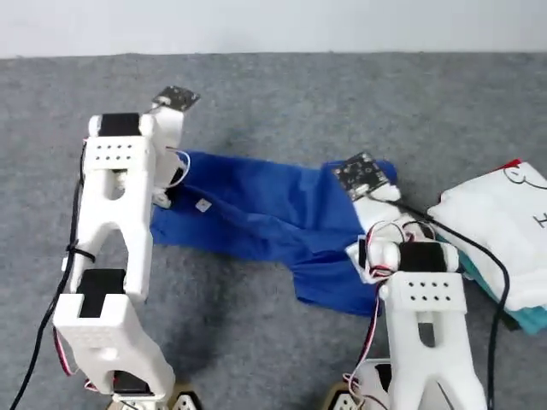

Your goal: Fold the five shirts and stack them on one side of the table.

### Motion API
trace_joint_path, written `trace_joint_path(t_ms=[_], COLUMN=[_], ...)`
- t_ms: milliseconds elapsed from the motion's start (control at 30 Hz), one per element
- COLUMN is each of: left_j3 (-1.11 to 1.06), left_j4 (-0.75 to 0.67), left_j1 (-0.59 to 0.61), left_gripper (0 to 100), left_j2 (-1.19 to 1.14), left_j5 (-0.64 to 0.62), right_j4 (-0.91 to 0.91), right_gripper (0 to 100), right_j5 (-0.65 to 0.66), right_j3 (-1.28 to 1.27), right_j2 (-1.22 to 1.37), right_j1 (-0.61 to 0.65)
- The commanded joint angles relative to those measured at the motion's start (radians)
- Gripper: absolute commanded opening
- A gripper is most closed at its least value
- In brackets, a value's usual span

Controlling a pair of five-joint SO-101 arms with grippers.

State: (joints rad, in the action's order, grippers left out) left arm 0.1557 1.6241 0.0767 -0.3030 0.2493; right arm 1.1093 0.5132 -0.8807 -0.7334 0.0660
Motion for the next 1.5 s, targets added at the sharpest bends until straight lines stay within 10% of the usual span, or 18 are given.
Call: trace_joint_path(t_ms=[0,1200,1467], left_j3=[-0.045,-0.054,-0.054], left_j4=[-0.046,0.023,0.091], left_j1=[-0.006,0.091,0.112], left_gripper=[1,1,2], left_j2=[0.06,0.055,0.061], left_j5=[0.017,0.161,0.198], right_j4=[0.025,0.102,0.157], right_gripper=[0.9,1.0,30.3], right_j5=[0.061,0.259,0.259], right_j3=[0.005,-0.236,-0.25], right_j2=[-0.027,-0.179,-0.179], right_j1=[0.01,0.025,0.024])
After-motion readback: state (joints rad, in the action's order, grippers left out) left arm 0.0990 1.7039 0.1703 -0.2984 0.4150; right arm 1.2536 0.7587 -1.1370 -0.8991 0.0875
